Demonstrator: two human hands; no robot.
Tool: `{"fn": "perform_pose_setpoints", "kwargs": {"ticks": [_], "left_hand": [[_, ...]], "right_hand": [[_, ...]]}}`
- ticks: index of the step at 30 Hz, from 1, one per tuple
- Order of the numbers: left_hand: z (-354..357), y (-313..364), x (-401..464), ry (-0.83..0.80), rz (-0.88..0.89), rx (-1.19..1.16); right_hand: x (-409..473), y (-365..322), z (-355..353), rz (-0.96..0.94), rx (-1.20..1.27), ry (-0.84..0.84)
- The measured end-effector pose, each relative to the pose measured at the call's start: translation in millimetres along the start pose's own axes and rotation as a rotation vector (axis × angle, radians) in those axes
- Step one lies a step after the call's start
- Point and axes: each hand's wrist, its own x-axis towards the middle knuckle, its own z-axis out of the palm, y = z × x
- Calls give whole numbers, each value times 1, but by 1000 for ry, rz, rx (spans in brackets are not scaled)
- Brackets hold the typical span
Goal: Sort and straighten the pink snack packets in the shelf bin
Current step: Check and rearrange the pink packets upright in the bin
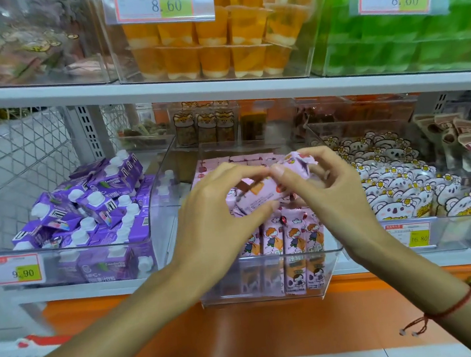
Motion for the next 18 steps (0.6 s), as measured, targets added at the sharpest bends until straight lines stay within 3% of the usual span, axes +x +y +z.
{"fn": "perform_pose_setpoints", "kwargs": {"ticks": [2, 8, 12, 15, 18], "left_hand": [[0, 2, 1, -66, -5, -18], [-7, -7, 9, -337, -266, -246], [-1, -12, 9, -182, -251, -360], [7, -14, 6, -104, -176, -287], [10, -20, 11, -145, -177, -129]], "right_hand": [[3, -1, -4, -2, 6, -9], [13, 5, -18, 47, 117, -54], [10, 5, -15, 40, 149, -51], [10, 5, -15, -9, 12, -28], [14, 5, -17, -119, -66, 128]]}}
